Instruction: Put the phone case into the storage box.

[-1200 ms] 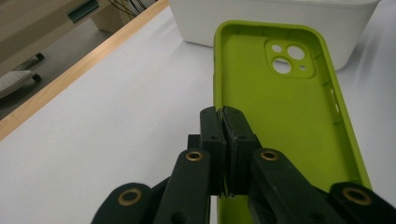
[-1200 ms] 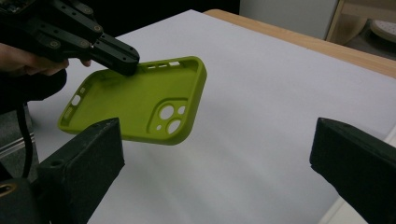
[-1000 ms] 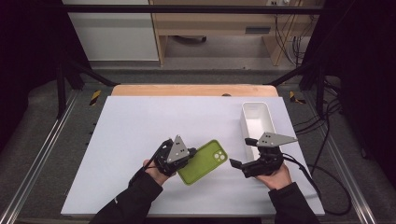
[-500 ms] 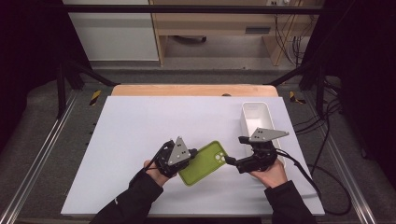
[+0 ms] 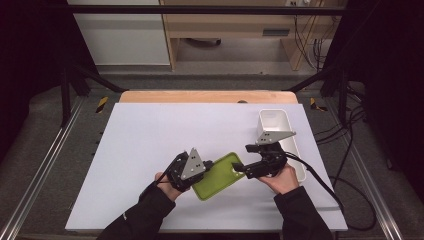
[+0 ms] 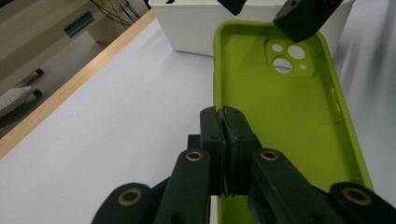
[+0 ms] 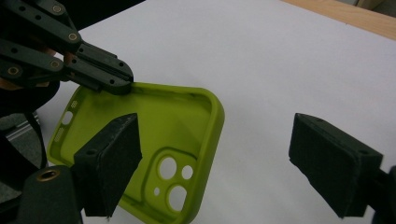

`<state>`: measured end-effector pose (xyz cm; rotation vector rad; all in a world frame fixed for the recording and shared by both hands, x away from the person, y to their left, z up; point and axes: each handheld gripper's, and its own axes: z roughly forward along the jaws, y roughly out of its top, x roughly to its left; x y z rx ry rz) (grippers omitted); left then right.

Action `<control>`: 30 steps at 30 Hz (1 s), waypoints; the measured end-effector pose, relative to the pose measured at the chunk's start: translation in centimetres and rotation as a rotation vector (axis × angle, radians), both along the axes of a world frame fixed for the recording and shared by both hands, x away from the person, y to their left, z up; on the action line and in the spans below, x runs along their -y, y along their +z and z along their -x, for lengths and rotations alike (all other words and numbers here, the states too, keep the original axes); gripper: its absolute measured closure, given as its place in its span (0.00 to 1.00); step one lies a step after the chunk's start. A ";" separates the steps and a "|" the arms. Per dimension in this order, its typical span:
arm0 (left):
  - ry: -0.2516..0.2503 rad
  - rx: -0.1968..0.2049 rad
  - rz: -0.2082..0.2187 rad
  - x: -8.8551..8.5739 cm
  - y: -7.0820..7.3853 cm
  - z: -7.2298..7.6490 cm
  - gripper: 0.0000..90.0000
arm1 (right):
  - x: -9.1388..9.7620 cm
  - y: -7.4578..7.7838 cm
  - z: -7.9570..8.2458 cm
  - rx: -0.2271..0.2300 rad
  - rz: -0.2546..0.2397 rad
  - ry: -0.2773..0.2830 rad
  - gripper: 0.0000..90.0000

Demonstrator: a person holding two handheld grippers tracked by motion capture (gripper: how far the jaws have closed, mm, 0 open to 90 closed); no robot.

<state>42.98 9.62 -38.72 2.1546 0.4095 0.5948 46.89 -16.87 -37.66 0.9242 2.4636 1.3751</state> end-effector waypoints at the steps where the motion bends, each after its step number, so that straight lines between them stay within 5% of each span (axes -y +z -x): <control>1: 0.000 0.002 0.000 0.0 0.0 0.0 0.97 | 0.0 0.0 -0.1 -0.007 -0.002 0.002 0.21; 7: -0.005 0.006 -0.002 0.1 0.0 0.1 0.97 | -0.1 -0.1 -0.5 -0.036 -0.004 0.018 0.26; 30: -0.030 0.035 0.008 0.3 0.3 0.6 0.97 | 0.1 0.1 -1.5 -0.220 -0.048 0.097 0.69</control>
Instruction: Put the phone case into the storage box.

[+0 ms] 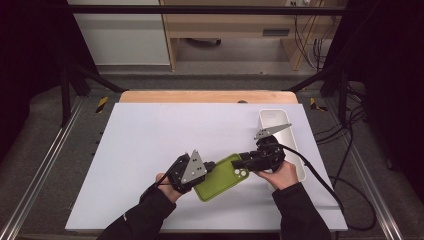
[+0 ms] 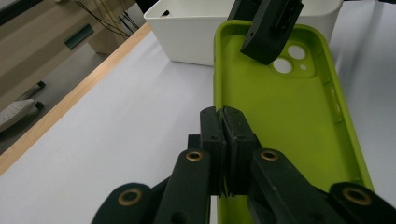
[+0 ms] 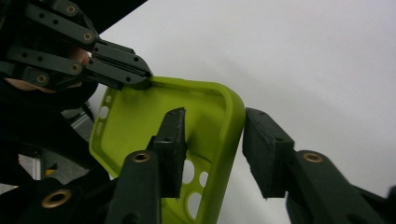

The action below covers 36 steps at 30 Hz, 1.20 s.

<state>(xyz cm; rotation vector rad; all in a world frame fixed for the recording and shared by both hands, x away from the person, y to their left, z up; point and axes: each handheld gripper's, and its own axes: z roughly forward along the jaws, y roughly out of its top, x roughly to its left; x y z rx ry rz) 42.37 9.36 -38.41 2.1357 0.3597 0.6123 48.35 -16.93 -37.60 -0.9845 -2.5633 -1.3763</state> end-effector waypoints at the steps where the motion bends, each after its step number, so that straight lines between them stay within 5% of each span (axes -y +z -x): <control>1: 0.000 0.000 0.000 0.0 0.0 0.0 0.97 | 0.0 0.0 0.0 0.000 0.000 0.000 0.69; 9: -0.010 0.009 -0.004 0.0 0.0 0.1 0.97 | 0.3 0.3 -0.1 -0.043 -0.012 -0.003 0.77; 36: -0.027 0.020 -0.032 0.3 -0.3 0.2 0.97 | 0.7 0.7 0.2 -0.038 0.019 -0.003 0.88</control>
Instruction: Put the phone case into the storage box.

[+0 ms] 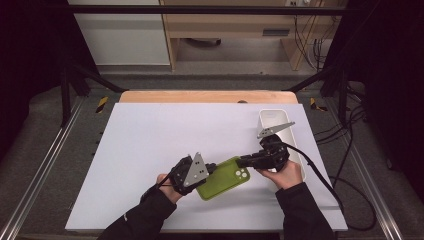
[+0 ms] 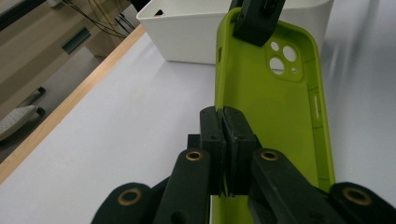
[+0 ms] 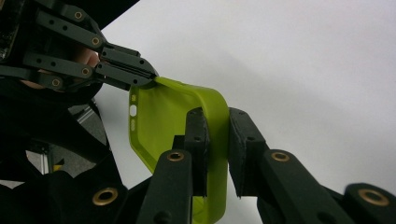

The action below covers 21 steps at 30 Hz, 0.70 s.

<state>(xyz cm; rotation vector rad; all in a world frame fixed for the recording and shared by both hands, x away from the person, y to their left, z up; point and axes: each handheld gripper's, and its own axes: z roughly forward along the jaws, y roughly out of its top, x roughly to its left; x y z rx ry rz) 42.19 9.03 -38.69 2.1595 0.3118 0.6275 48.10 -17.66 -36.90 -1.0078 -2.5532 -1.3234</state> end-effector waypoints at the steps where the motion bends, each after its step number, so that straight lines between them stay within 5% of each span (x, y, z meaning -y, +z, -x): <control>1: 0.000 0.000 0.000 0.0 0.0 0.0 0.97 | 0.0 0.0 0.0 0.000 0.000 0.000 0.88; 14: -0.003 -0.053 0.036 -0.1 -0.3 -0.4 0.93 | 0.0 0.1 0.3 0.030 0.011 -0.003 0.89; 18: 0.017 -0.081 0.087 -0.5 0.0 -0.6 0.89 | 0.1 0.2 0.3 0.050 0.011 -0.013 0.89; 21: 0.041 -0.102 0.140 -1.1 0.4 -0.9 0.77 | 0.3 0.4 0.3 0.067 0.020 -0.030 0.89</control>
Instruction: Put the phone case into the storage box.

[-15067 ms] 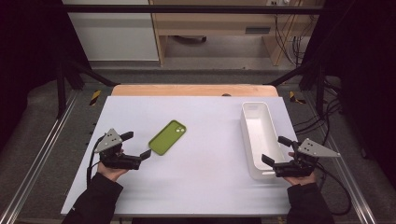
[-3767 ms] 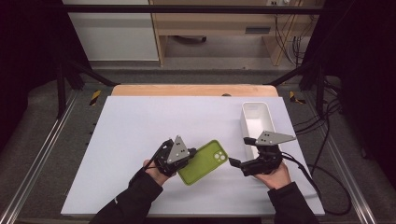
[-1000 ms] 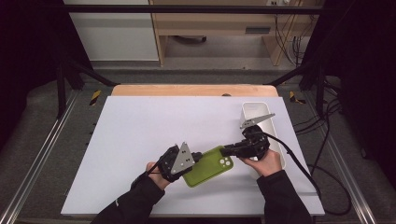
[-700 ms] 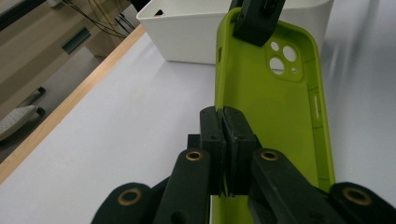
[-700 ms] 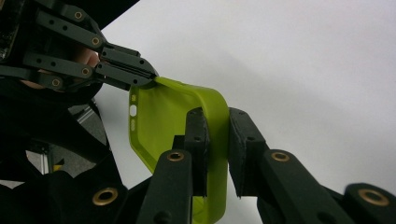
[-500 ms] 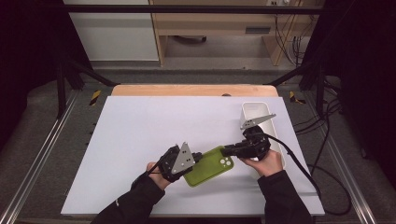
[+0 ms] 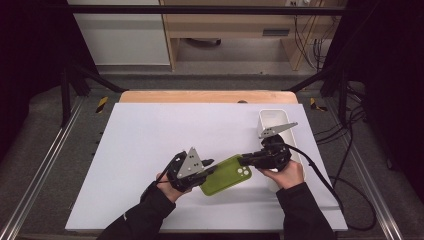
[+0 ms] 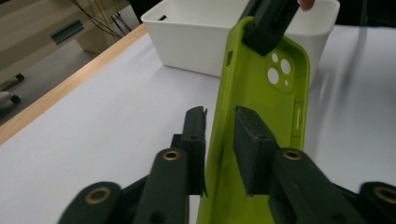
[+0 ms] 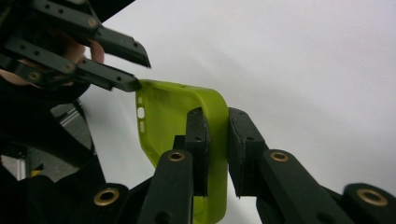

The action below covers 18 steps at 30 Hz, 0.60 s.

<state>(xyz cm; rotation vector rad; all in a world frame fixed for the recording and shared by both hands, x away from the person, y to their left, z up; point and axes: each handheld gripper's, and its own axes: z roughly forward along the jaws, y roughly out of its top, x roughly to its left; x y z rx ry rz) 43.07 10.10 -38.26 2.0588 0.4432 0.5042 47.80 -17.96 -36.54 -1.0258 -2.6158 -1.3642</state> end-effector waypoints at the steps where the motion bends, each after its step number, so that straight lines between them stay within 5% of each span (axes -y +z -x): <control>1: 0.012 -0.005 0.027 -0.3 0.2 -0.1 0.77 | 0.1 0.1 0.0 0.010 0.003 -0.005 0.89; 2: 0.020 -0.007 0.040 -0.5 0.3 -0.2 0.68 | 0.2 0.2 0.0 0.022 0.004 -0.013 0.89; 14: 0.182 -0.046 0.224 -5.4 1.1 -1.9 0.34 | 1.1 1.5 0.3 0.109 0.035 -0.032 0.89; 18: 0.220 -0.063 0.247 -6.8 0.8 -2.2 0.25 | 1.0 2.1 0.4 0.137 0.039 -0.030 0.89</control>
